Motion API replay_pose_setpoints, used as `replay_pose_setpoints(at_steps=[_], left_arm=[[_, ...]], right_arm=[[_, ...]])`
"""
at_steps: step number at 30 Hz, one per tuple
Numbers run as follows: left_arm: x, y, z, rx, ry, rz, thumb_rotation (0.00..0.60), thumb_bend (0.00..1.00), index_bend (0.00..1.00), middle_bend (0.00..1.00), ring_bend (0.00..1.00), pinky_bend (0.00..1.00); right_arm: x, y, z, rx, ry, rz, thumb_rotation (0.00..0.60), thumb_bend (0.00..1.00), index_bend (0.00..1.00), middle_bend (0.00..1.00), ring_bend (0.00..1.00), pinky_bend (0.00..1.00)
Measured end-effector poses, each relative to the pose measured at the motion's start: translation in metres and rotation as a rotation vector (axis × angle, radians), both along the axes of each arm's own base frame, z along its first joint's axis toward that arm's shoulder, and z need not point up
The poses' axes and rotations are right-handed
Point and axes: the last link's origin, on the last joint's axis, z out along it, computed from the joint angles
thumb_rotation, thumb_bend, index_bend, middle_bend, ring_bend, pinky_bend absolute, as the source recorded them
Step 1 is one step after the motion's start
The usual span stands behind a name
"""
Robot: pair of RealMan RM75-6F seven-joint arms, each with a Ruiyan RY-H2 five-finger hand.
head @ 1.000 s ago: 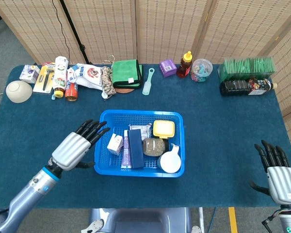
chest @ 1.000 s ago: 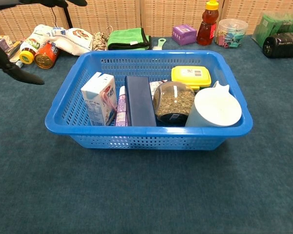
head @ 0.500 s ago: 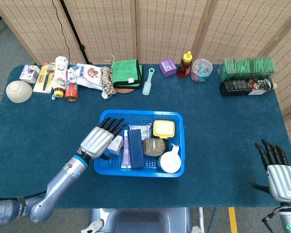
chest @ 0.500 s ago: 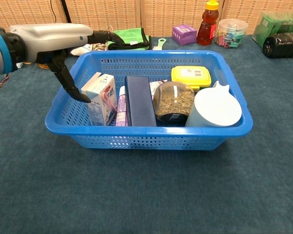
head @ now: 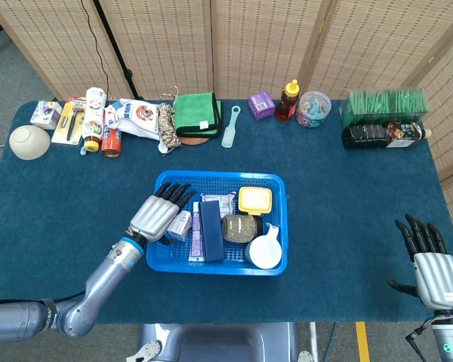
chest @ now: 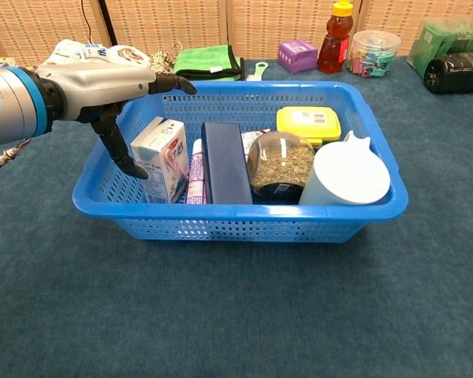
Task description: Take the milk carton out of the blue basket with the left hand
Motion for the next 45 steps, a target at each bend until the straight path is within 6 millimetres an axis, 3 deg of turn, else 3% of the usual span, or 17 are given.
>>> replay_pose_setpoints(at_steps=[3,6,16,33,45], left_arm=[[-0.002,0.000,-0.002,-0.003,0.008,0.007,0.600,0.00,0.03,0.12,0.19,0.34],[-0.001,0.000,-0.004,-0.001,0.015,0.007,0.600,0.02,0.11,0.18,0.25,0.40],[0.000,-0.001,-0.006,0.044,0.021,-0.007,0.600,0.11,0.37,0.37,0.40,0.49],[0.004,-0.001,0.005,0.103,-0.038,-0.028,0.600,0.21,0.43,0.42,0.44,0.53],[0.019,-0.004,0.043,0.124,-0.205,-0.030,0.600,0.24,0.43,0.42,0.44,0.53]], right_arm=[[0.000,0.000,0.000,-0.005,0.000,0.002,0.600,0.00,0.00,0.00,0.00,0.00],[0.000,-0.001,-0.001,-0.004,0.001,0.001,0.600,0.00,0.00,0.00,0.00,0.00],[-0.001,-0.001,-0.001,0.000,-0.002,-0.002,0.600,0.00,0.00,0.00,0.00,0.00],[-0.001,0.000,0.000,-0.004,-0.006,-0.003,0.600,0.00,0.00,0.00,0.00,0.00],[-0.001,0.000,-0.001,0.000,-0.001,-0.003,0.600,0.00,0.00,0.00,0.00,0.00]])
